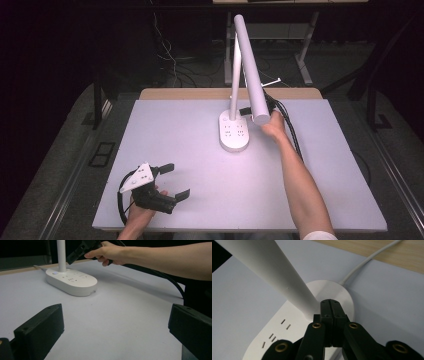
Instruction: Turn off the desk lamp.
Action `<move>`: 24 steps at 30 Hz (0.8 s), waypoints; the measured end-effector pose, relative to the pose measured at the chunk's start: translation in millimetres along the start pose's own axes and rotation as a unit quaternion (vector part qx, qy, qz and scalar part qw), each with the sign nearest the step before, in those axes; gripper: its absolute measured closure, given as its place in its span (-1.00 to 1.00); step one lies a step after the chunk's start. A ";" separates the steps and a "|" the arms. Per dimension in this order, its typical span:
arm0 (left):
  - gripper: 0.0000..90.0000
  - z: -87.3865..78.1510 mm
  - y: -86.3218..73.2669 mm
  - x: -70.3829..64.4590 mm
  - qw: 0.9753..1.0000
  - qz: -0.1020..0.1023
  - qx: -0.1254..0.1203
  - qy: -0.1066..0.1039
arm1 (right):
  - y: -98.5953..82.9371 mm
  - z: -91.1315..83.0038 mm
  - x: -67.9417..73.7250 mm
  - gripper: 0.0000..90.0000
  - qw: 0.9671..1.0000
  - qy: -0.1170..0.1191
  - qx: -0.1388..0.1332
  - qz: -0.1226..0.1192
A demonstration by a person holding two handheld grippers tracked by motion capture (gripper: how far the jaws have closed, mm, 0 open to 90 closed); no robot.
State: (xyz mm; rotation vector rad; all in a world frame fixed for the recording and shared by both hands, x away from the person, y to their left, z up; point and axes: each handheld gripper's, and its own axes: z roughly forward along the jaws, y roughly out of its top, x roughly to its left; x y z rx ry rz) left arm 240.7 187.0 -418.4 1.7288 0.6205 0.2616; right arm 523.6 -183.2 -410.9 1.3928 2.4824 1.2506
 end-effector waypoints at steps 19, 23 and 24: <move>-1.00 -1.1 0.2 -1.3 1.000 0.001 -0.001 0.000 | -9.8 8.6 -6.2 1.00 1.000 -0.008 0.012 0.011; -1.00 -0.5 -0.1 0.3 1.000 -0.002 -0.001 0.000 | -8.8 8.5 -5.5 1.00 1.000 -0.010 0.008 0.007; -1.00 -0.6 -0.1 0.4 1.000 -0.002 -0.001 0.000 | -8.3 8.2 -5.1 1.00 1.000 -0.007 0.004 0.008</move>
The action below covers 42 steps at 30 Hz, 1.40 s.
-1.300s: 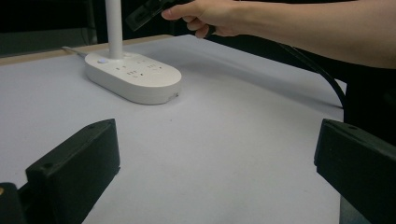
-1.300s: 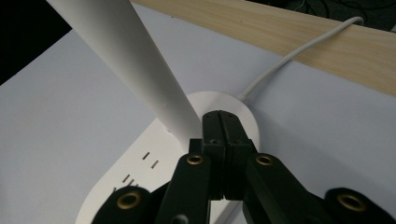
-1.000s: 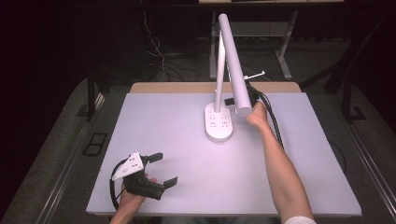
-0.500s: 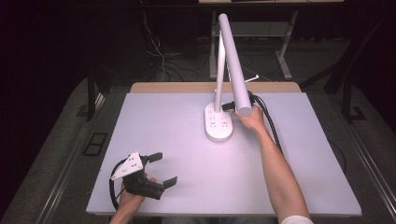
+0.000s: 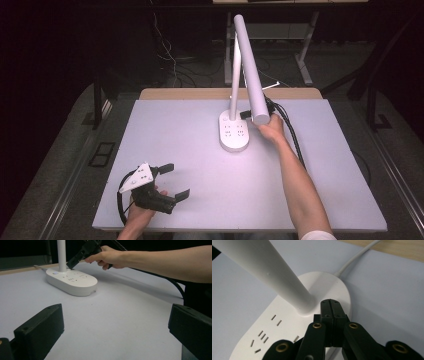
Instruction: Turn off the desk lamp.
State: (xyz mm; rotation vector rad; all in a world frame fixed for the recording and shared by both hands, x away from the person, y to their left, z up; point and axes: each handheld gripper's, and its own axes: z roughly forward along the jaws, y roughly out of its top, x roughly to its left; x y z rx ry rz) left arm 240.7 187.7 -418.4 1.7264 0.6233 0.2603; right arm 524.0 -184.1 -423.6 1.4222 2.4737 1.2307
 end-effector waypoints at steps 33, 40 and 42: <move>-1.00 -0.9 -0.1 -0.6 1.000 0.000 -0.001 0.001 | -1.0 4.2 6.4 1.00 1.000 0.009 -0.003 -0.006; -1.00 -0.8 -0.2 -0.4 1.000 0.000 0.000 0.000 | -3.1 4.1 3.5 1.00 1.000 0.017 -0.008 -0.002; -1.00 -0.7 -0.1 -0.6 1.000 0.000 0.000 0.000 | -4.4 4.9 4.1 1.00 1.000 0.015 -0.008 -0.007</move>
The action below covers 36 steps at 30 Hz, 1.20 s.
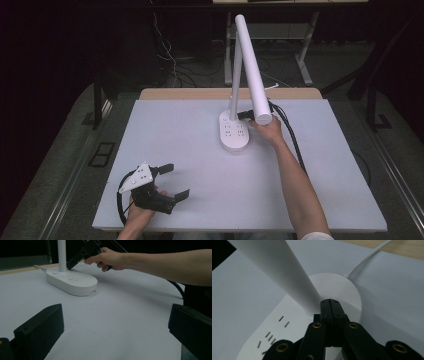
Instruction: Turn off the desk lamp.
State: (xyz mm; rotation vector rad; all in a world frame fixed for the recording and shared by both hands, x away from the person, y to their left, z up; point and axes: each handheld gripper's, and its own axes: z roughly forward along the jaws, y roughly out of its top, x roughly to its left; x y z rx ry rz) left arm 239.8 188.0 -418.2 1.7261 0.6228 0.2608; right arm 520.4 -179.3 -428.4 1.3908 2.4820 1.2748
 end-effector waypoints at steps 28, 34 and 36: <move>-1.00 -0.7 0.2 -0.1 1.000 0.001 -0.001 0.001 | -3.8 -1.1 -6.5 1.00 0.999 0.022 -0.019 0.022; -1.00 -0.3 0.1 -1.1 1.000 0.003 0.002 0.001 | -4.8 -1.0 -7.9 1.00 0.999 0.024 -0.020 0.023; -1.00 -0.3 0.0 -1.1 1.000 0.003 0.002 0.001 | -5.6 -0.8 -8.4 1.00 0.999 0.024 -0.020 0.023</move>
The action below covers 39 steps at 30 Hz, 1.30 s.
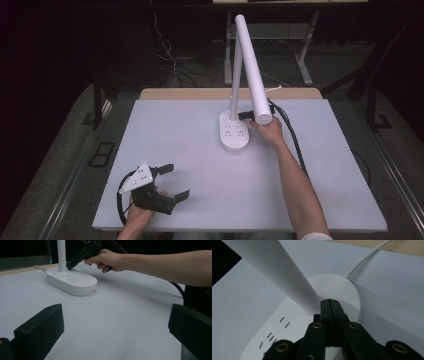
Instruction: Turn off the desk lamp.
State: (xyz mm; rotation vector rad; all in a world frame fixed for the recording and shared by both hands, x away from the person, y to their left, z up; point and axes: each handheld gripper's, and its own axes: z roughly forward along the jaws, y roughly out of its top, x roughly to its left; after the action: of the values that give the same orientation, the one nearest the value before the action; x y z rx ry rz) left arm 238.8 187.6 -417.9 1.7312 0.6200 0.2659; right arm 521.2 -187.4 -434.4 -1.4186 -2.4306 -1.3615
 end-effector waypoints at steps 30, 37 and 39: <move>-1.00 -0.7 0.8 -0.3 1.000 -0.001 -0.003 -0.001 | 3.2 -35.3 14.7 1.00 0.999 -0.015 -0.021 -0.020; -1.00 0.8 0.7 -0.6 1.000 -0.001 -0.003 -0.002 | -2.7 -62.2 20.0 0.85 0.999 -0.011 -0.038 -0.023; -1.00 1.1 0.6 -0.8 1.000 -0.002 -0.004 -0.002 | -6.0 -69.4 21.1 0.74 0.999 -0.007 -0.041 -0.020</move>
State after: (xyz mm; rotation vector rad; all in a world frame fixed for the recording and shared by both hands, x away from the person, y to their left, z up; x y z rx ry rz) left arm 238.8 186.2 -417.5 1.7227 0.6194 0.2616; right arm 477.9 -221.4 -386.8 -1.4092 -2.4520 -1.4818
